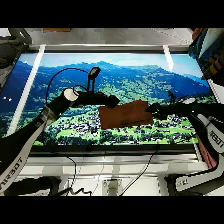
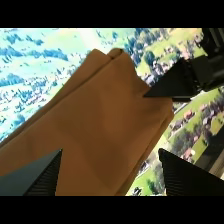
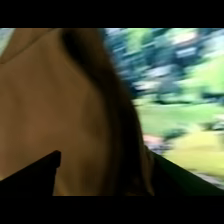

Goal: Fold the clothes and pants, and hang the long-sleeved shirts on hangers.

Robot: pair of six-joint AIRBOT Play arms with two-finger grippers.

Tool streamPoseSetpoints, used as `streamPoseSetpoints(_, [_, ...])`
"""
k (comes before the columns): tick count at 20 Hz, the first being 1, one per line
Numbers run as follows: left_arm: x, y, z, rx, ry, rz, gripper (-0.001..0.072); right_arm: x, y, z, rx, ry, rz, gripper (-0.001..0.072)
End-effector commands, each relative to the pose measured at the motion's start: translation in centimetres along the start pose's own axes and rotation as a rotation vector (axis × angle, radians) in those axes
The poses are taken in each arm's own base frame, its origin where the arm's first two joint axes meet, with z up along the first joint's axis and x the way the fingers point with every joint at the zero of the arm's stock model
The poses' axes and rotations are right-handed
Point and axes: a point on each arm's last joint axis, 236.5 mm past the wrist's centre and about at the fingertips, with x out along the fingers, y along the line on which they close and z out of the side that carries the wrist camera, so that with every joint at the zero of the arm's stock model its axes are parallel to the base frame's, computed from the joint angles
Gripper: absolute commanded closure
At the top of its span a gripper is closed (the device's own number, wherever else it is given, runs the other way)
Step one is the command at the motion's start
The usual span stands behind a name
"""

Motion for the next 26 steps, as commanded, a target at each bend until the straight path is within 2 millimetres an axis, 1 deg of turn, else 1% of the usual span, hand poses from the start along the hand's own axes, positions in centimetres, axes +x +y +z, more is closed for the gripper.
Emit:
streamPoseSetpoints(1, [-0.1, 0.2, -0.4, 0.002, 0.018, -0.002, 0.0052, 3.5, 1.6, -1.6, 0.014, 0.064, 0.019, 0.0083])
streamPoseSetpoints(2, [-0.1, 0.2, -0.4, 0.002, 0.019, -0.003, 0.0197, 4.1, 2.3, -1.3, -0.014, 0.049, 0.009, 0.0092])
streamPoseSetpoints(3, [-0.1, 0.1, -0.6, 0.002, 0.024, -0.007, 0.0376, 4.7, 3.0, -0.8, -0.044, 0.026, -0.003, 0.0113])
streamPoseSetpoints(4, [-0.1, 0.0, -0.6, 0.002, 0.027, -0.009, 0.0492, 5.1, 4.0, -0.2, -0.077, 0.004, -0.009, 0.0262])
streamPoseSetpoints(5, [-0.2, 0.0, -0.8, -0.001, 0.037, -0.014, 0.0606, 5.3, 5.1, 0.3, -0.109, -0.013, -0.008, 0.0461])
streamPoseSetpoints(6, [-0.5, 0.3, -1.1, -0.001, 0.053, -0.016, 0.0693, 5.3, 6.2, 0.7, -0.139, -0.022, -0.002, 0.0640])
streamPoseSetpoints(7, [-0.9, 1.1, -1.6, 0.014, 0.076, -0.001, 0.0693, 5.2, 7.5, 1.2, -0.170, -0.032, 0.008, 0.0695])
streamPoseSetpoints(9, [-2.5, 3.6, -2.5, 0.063, 0.134, 0.056, 0.0694, 4.1, 9.9, 2.1, -0.223, -0.039, 0.038, 0.0695])
streamPoseSetpoints(11, [-5.7, 6.9, -2.7, 0.133, 0.175, 0.159, 0.0694, 2.2, 12.1, 3.0, -0.273, -0.044, 0.070, 0.0696])
streamPoseSetpoints(13, [-10.4, 10.0, -1.2, 0.172, 0.150, 0.305, 0.0695, -1.3, 14.2, 4.3, -0.323, -0.080, 0.100, 0.0696])
streamPoseSetpoints(14, [-13.2, 11.3, -0.1, 0.216, 0.130, 0.387, 0.0694, -3.3, 14.9, 4.9, -0.344, -0.106, 0.109, 0.0696])
streamPoseSetpoints(15, [-16.3, 12.5, 0.7, 0.267, 0.117, 0.477, 0.0694, -5.7, 15.5, 5.6, -0.361, -0.142, 0.110, 0.0696])
streamPoseSetpoints(16, [-19.4, 13.5, 1.4, 0.319, 0.112, 0.571, 0.0694, -8.3, 15.6, 6.3, -0.376, -0.190, 0.092, 0.0696])
streamPoseSetpoints(17, [-22.7, 14.4, 2.1, 0.370, 0.110, 0.671, 0.0694, -11.0, 15.2, 7.0, -0.385, -0.243, 0.057, 0.0696])
streamPoseSetpoints(18, [-25.6, 15.0, 2.6, 0.407, 0.107, 0.756, 0.0694, -13.8, 14.1, 7.6, -0.375, -0.294, 0.006, 0.0696])
streamPoseSetpoints(20, [-30.5, 15.3, 3.3, 0.440, 0.080, 0.881, 0.0694, -19.7, 10.6, 8.4, -0.307, -0.407, -0.134, 0.0695])
streamPoseSetpoints(21, [-32.2, 15.2, 3.6, 0.437, 0.057, 0.917, 0.0693, -22.7, 8.5, 8.5, -0.264, -0.460, -0.212, 0.0696])
streamPoseSetpoints(23, [-34.9, 14.8, 3.9, 0.424, 0.016, 0.967, 0.0693, -29.3, 4.0, 7.6, -0.162, -0.564, -0.371, 0.0695])
streamPoseSetpoints(25, [-36.1, 14.7, 3.9, 0.416, 0.002, 0.989, 0.0693, -35.7, -0.2, 6.1, -0.050, -0.677, -0.505, 0.0695])
streamPoseSetpoints(26, [-36.1, 14.7, 3.8, 0.413, 0.004, 0.989, 0.0693, -38.7, -2.0, 5.2, 0.012, -0.737, -0.553, 0.0695])
